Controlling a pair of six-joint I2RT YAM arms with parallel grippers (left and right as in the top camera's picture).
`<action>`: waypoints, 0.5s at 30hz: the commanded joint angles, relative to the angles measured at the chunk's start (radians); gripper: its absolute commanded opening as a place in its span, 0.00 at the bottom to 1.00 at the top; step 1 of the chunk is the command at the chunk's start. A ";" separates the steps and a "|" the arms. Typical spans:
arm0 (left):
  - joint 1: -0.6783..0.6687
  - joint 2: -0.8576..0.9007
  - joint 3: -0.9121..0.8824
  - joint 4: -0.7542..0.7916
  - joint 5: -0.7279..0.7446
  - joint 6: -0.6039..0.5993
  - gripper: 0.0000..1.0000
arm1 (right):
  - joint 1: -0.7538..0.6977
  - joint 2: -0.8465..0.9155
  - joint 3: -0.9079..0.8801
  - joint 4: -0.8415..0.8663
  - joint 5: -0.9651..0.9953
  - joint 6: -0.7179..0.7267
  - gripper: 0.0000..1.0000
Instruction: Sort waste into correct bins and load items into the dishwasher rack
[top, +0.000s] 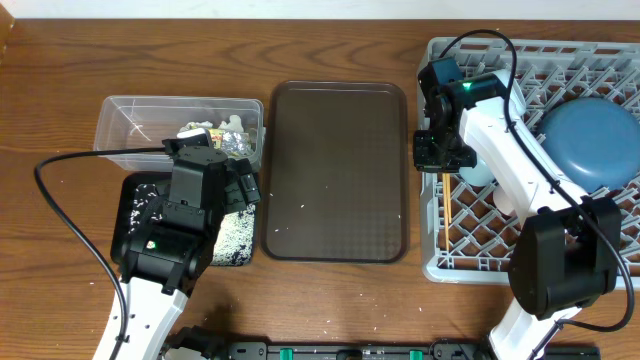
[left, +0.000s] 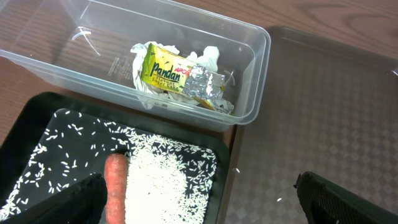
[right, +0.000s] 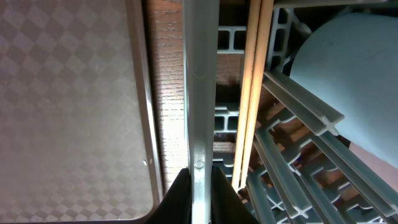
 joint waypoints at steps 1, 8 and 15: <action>0.004 0.003 0.000 -0.002 -0.012 0.017 1.00 | 0.008 -0.007 -0.008 -0.013 0.037 0.004 0.07; 0.004 0.003 0.000 -0.002 -0.012 0.017 1.00 | 0.008 -0.007 -0.008 -0.021 0.047 -0.037 0.07; 0.004 0.003 0.000 -0.002 -0.012 0.017 1.00 | 0.008 -0.007 -0.008 -0.023 0.047 -0.095 0.07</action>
